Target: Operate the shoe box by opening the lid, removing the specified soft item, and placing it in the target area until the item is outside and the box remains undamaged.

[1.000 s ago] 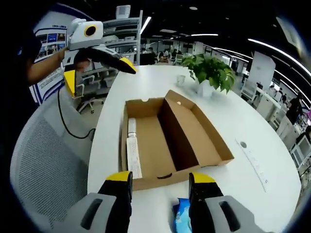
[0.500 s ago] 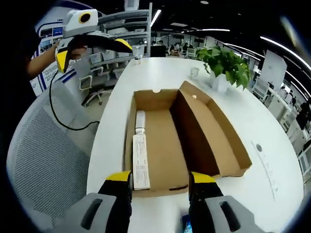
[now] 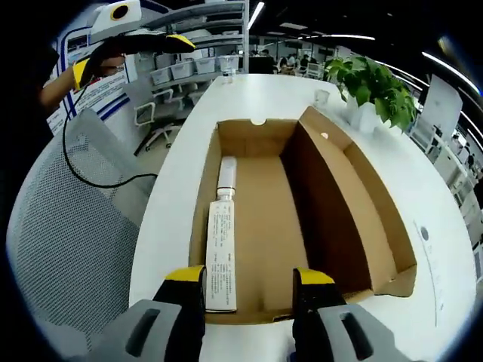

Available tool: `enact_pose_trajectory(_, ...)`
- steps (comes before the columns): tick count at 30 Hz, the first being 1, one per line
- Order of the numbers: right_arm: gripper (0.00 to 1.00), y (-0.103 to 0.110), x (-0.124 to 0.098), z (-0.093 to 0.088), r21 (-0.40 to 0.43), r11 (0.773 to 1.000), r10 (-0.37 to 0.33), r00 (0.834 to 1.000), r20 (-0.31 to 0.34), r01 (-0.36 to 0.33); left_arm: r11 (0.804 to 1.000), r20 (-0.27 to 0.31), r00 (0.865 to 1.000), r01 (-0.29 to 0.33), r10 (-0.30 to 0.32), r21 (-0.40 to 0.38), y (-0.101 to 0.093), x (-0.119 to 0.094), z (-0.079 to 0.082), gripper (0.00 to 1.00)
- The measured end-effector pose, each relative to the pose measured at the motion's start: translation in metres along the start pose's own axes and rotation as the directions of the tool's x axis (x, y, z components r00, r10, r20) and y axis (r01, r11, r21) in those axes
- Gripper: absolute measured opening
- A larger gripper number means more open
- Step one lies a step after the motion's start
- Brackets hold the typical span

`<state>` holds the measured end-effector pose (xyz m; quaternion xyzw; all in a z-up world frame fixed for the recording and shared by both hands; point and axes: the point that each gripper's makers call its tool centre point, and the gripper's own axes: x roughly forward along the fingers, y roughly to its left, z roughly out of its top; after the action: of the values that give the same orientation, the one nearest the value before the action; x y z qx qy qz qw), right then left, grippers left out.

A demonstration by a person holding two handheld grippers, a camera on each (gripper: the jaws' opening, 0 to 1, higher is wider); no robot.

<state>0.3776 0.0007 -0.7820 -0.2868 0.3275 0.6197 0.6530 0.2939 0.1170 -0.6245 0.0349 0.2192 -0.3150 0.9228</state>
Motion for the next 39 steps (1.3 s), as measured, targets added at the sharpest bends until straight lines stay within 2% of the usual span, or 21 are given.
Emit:
enact_pose_trajectory(7, 0.38, 0.001, 0.014, 0.0, 0.037, 0.999, 0.036, 0.999, 0.001, -0.036, 0.999, -0.009, 1.0, -0.024, 0.024, -0.026, 0.006, -0.008, -0.01, 0.81)
enact_pose_trajectory(9, 0.39, 0.002, 0.014, 0.002, 0.015, 0.999, 0.042, 0.999, -0.001, -0.042, 0.999, -0.006, 1.0, -0.029, 0.029, -0.034, 0.007, -0.01, -0.011, 0.81)
enact_pose_trajectory(14, 0.36, -0.008, 0.01, 0.001, -0.05, 0.999, 0.004, 0.999, -0.036, -0.006, 0.998, -0.011, 0.999, -0.04, 0.04, -0.041, 0.009, -0.013, -0.016, 0.8)
enact_pose_trajectory(19, 0.35, -0.001, 0.008, 0.008, -0.021, 0.999, 0.045, 0.999, -0.008, -0.045, 0.998, -0.015, 0.999, -0.052, 0.052, -0.044, 0.013, -0.015, -0.018, 0.8)
enact_pose_trajectory(28, 0.33, 0.009, 0.022, 0.009, 0.01, 0.996, 0.094, 0.996, -0.006, -0.094, 0.997, -0.03, 0.998, -0.059, 0.058, -0.044, 0.013, -0.018, -0.022, 0.8)
enact_pose_trajectory(31, 0.34, 0.007, 0.023, 0.01, 0.016, 0.996, 0.085, 0.996, -0.001, -0.085, 0.997, -0.035, 0.998, -0.062, 0.06, -0.047, 0.013, -0.019, -0.025, 0.8)
enact_pose_trajectory(34, 0.33, 0.007, 0.021, 0.012, -0.016, 0.997, 0.075, 0.997, -0.002, -0.075, 0.996, -0.043, 0.997, -0.07, 0.068, -0.048, 0.014, -0.021, -0.029, 0.8)
enact_pose_trajectory(39, 0.27, -0.003, 0.018, 0.01, -0.055, 0.998, 0.03, 0.999, -0.028, -0.032, 0.996, -0.046, 0.996, -0.073, 0.071, -0.054, 0.014, -0.022, -0.032, 0.8)
